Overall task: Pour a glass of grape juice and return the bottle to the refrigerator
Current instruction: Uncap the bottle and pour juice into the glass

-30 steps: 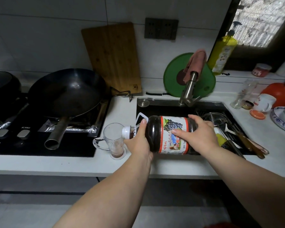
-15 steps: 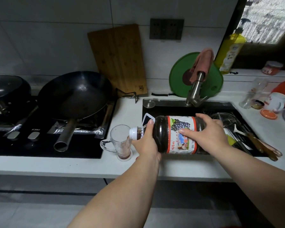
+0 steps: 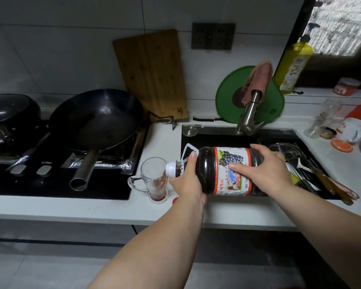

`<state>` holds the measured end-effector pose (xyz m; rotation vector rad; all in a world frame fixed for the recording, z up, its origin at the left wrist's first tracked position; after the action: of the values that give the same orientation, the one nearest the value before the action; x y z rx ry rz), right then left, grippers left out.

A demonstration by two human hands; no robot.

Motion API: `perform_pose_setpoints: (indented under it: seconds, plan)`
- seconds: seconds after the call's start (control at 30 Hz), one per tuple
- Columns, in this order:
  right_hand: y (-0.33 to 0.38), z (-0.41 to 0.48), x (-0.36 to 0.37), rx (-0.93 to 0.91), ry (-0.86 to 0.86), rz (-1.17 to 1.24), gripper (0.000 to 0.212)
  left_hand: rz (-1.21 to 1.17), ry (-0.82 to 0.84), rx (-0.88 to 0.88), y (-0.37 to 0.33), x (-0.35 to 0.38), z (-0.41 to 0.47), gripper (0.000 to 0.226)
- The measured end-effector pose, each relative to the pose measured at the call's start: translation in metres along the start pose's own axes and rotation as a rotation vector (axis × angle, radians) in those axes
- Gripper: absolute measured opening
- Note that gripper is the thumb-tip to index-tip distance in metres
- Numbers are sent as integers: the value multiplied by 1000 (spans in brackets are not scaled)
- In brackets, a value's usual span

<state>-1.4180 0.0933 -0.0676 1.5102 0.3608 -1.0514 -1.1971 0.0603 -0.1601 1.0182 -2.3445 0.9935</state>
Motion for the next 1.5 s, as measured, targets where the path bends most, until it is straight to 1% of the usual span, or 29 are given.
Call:
perform_pose_setpoints:
  seconds: [0.17, 0.3, 0.53, 0.63, 0.77, 0.8, 0.9, 1.07, 1.17, 1.3, 1.5]
  plan:
    - [2, -1, 0, -4, 2, 0, 97, 23, -28, 5, 0, -3, 2, 81]
    - [5, -2, -2, -6, -1, 14, 96, 22, -18, 0, 1, -2, 4, 72]
    - [12, 0, -2, -16, 4, 28, 98, 34, -4, 37, -9, 3, 3, 65]
    - [15, 1, -3, -19, 4, 29, 100, 36, -12, 48, -13, 4, 1, 70]
    - [19, 2, -2, -20, 4, 29, 105, 24, 31, 19, -14, 8, -2, 85]
    - [19, 1, -3, -16, 2, 31, 109, 30, 38, 18, -14, 9, -2, 83]
    - [20, 1, -4, -4, 0, 32, 115, 36, 5, 36, -18, 5, -4, 68]
    - [23, 0, -6, -12, -2, 10, 101, 35, 8, 25, -17, 5, -5, 67]
    - [24, -1, -6, -12, -7, 5, 100, 21, -13, 30, -18, 3, -7, 67]
    - [24, -3, -7, -11, -9, 1, 98, 7, -11, 23, -18, 3, -10, 76]
    - [26, -5, -10, -1, -11, -37, 98, -4, -17, 29, -19, 3, -12, 81]
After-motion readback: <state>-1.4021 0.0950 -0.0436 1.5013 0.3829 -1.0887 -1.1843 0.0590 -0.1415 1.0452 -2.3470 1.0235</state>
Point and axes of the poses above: each hand's wrist, its own z-axis towards the middle knuckle, its own x-axis out of the palm, y = z × x, the point moved 10 cm from there along z, towards the middle knuckle, and after that the axes turned 9 degrees about -x, right-handed, at the moved point
